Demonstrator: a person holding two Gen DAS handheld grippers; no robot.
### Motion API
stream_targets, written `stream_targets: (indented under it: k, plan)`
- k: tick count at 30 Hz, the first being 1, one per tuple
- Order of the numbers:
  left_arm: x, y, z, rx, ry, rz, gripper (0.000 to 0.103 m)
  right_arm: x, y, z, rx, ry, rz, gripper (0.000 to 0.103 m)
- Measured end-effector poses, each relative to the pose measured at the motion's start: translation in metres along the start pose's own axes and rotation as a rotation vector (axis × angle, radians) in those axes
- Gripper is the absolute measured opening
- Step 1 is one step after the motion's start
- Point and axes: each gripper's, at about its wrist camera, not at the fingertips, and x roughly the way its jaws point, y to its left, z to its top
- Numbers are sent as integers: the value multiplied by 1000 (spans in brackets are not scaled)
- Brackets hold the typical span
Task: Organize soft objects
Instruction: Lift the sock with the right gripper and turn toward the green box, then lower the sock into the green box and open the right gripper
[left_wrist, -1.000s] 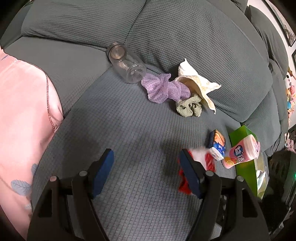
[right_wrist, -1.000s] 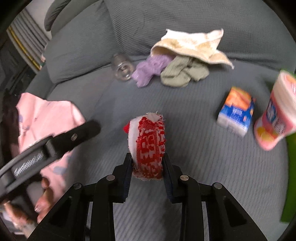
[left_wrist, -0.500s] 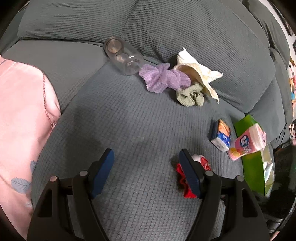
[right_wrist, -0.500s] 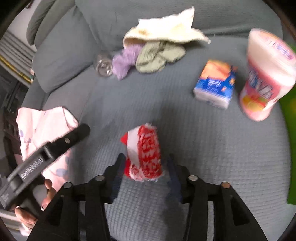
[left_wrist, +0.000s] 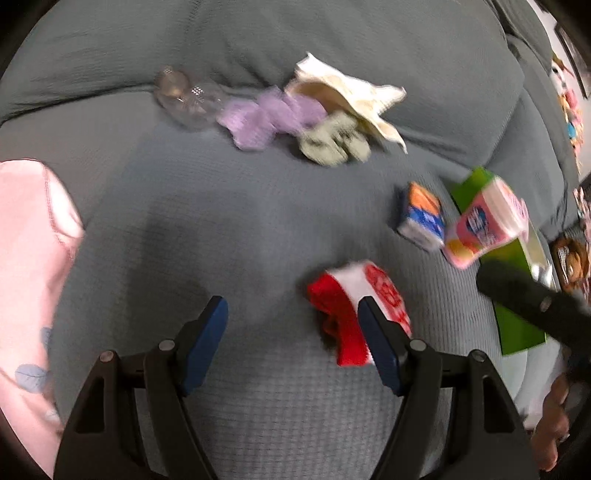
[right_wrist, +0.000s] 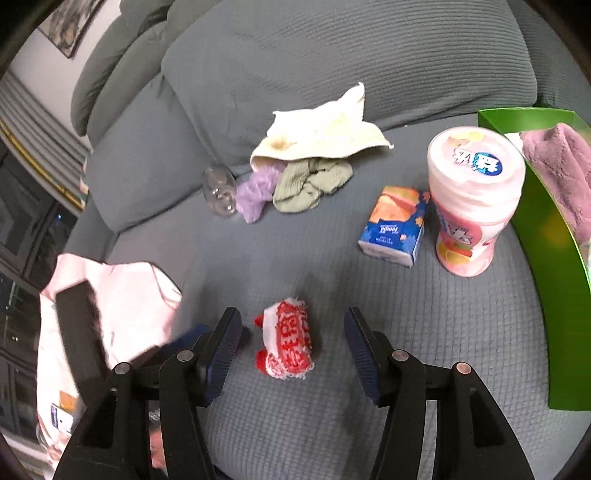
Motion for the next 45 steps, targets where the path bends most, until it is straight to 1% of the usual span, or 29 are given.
stream_targets:
  k: [1,2,3,5,6,9,11,13,15,17,21,23,25,27,29,31,36,39,41,43,45]
  plan:
    - [4,-3,-2,3,15,-10,69,0,0,0,0,-4,6,59]
    - [9,-6,-4,6,40,-35,68,1,0,0,-2,-2,11,59]
    - [11,-8,-5,6,54,-53,67,3,1,0,-7,11,16,59]
    - [16,-13,-8,6,89,-118,64,8,1,-1,-9,30,38,59]
    - [17,-15,-9,5,100,-135,62,13,2,-1,-12,41,52,59]
    - [20,-22,-13,17,114,-163,58,27,1,-3,-10,84,71,57]
    - [24,-23,-14,10,125,-183,58,38,-1,-5,0,122,79,53]
    - [27,-20,-14,-19,140,-220,52,50,-3,-8,8,156,74,52]
    - [28,-18,-13,-32,143,-242,46,58,-5,-10,14,175,61,51]
    - [29,-18,-13,-39,141,-264,43,62,-6,-10,13,178,54,51]
    - [32,-18,-12,-50,158,-313,32,66,-7,-12,6,179,49,51]
    - [31,-21,-12,-39,146,-311,32,67,-8,-13,5,180,49,50]
    - [30,-24,-11,-24,129,-311,30,68,-10,-13,13,184,52,45]
    - [27,-25,-11,-19,110,-320,27,67,-13,-12,20,182,63,43]
    - [18,-29,-10,4,71,-312,26,61,-12,-11,21,168,79,42]
    - [3,-36,-9,34,12,-317,26,50,-8,-9,9,137,93,42]
    - [-36,-64,-5,106,-151,-348,26,-3,6,0,-69,-17,100,42]
    - [-53,-88,-1,160,-229,-369,26,-37,3,5,-93,-112,97,42]
    - [-63,-106,-2,206,-267,-392,26,-59,-2,6,-102,-173,87,42]
    - [-66,-119,3,237,-287,-416,26,-81,-11,6,-97,-230,71,42]
    - [-71,-135,5,273,-308,-440,26,-95,-14,7,-85,-276,58,42]
